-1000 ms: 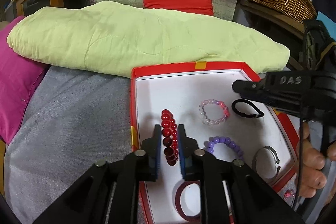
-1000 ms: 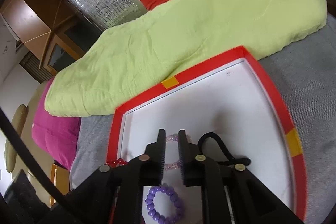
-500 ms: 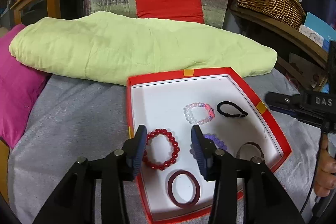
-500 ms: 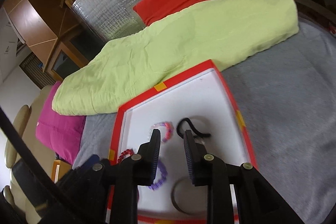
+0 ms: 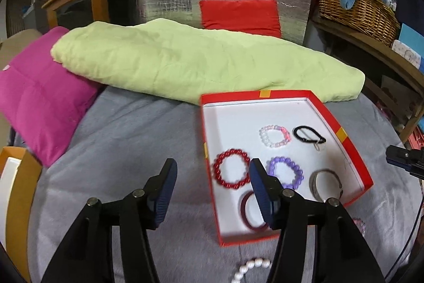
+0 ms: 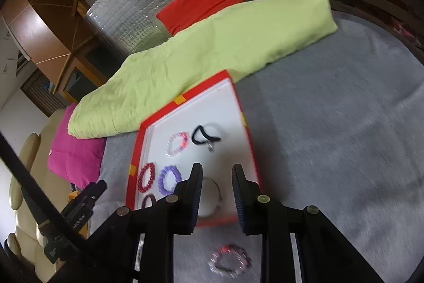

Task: Organize jewelry
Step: 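Withdraw both open tools toward the white pearl and rose bead bracelets, then grasp the white pearl bracelet with the left tool while the right tool grasps the rose bracelet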

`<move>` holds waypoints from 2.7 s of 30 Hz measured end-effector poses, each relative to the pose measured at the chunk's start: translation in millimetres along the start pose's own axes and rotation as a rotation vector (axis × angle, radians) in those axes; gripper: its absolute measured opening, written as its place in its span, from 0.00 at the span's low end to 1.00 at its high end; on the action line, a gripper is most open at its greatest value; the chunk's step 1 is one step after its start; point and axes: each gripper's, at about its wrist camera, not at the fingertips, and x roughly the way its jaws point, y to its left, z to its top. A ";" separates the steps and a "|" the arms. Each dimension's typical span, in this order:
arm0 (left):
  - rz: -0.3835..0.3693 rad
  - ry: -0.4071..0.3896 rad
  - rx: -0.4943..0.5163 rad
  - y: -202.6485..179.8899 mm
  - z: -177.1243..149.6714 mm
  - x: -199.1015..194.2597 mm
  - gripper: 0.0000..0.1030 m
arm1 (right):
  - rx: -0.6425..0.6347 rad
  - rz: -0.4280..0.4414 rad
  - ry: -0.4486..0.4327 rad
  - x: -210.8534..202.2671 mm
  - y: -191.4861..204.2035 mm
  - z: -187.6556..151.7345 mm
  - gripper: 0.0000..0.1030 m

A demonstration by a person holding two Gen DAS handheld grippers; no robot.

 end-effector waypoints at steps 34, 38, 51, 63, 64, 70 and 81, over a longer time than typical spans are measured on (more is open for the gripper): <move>0.139 0.066 0.065 -37.5 -91.0 -54.4 0.65 | -0.026 -0.016 0.170 -7.7 -10.1 -87.6 0.33; 0.138 0.075 0.073 -38.6 -91.0 -51.0 0.65 | -0.039 -0.019 0.187 -0.7 -4.9 -89.9 0.33; 0.146 0.108 0.090 -35.4 -95.3 -45.1 0.66 | -0.061 -0.048 0.200 5.8 -1.2 -94.4 0.33; 0.080 0.194 0.080 -32.4 -110.6 -32.5 0.66 | -0.053 -0.080 0.188 10.3 -10.5 -91.1 0.33; 0.071 0.195 0.076 -32.7 -110.8 -32.7 0.66 | -0.059 -0.084 0.189 11.7 -10.0 -91.5 0.33; 0.016 0.210 0.049 -34.8 -111.2 -30.3 0.66 | -0.128 -0.139 0.169 21.3 -2.9 -96.5 0.30; -0.058 0.261 -0.020 -33.3 -115.0 -18.0 0.66 | -0.311 -0.307 0.121 27.3 17.4 -109.2 0.13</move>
